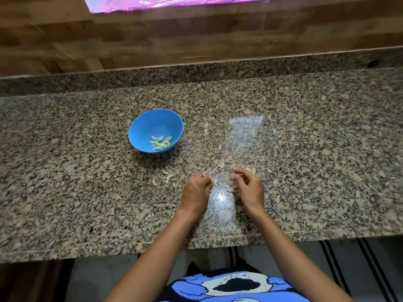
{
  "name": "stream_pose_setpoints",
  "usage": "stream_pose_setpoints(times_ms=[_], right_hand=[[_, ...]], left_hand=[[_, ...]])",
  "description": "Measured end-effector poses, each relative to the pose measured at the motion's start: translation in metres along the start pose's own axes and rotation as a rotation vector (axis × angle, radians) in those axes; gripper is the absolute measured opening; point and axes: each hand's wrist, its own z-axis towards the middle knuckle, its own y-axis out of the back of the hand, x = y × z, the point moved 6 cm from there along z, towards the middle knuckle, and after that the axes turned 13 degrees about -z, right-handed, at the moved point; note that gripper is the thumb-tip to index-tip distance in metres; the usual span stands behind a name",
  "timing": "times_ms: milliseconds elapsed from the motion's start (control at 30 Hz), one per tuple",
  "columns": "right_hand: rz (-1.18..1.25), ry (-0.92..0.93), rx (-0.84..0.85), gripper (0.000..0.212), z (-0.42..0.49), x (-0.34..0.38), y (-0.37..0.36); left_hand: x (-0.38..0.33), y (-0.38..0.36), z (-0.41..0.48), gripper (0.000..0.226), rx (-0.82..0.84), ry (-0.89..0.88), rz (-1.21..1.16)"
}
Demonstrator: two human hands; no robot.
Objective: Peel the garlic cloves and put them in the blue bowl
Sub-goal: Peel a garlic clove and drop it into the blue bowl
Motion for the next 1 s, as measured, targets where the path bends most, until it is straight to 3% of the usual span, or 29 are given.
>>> stream_pose_setpoints(times_ms=[200,300,400,467,533,567,700,1000], right_hand=[[-0.023,0.096,-0.095,0.022,-0.002,0.002,0.008],[0.265,-0.050,0.060,0.021,-0.003,0.005,-0.006],[0.806,-0.383,0.315,0.031,-0.013,0.009,-0.030],[0.980,-0.492,0.305,0.024,-0.014,0.007,-0.032],[0.969,-0.486,0.251,0.019,-0.011,0.000,-0.029],[0.946,-0.466,0.225,0.019,-0.008,-0.004,-0.024],[0.876,-0.434,0.157,0.025,0.009,-0.012,-0.006],[0.963,-0.456,0.046,0.020,0.043,-0.028,0.029]], left_hand=[[0.012,0.021,0.002,0.012,-0.136,0.268,-0.435],[-0.008,0.020,0.000,0.012,-0.110,0.275,-0.675],[-0.041,0.009,0.001,0.019,0.079,0.123,-0.573],[-0.048,0.017,-0.001,0.024,0.010,0.035,-0.547],[-0.033,0.029,-0.008,0.034,-0.141,-0.072,-0.440],[-0.019,0.028,-0.012,0.041,-0.133,-0.105,-0.314],[0.041,-0.007,-0.033,0.077,0.091,-0.031,0.176],[0.000,-0.041,0.075,0.065,0.171,-0.081,0.135]])
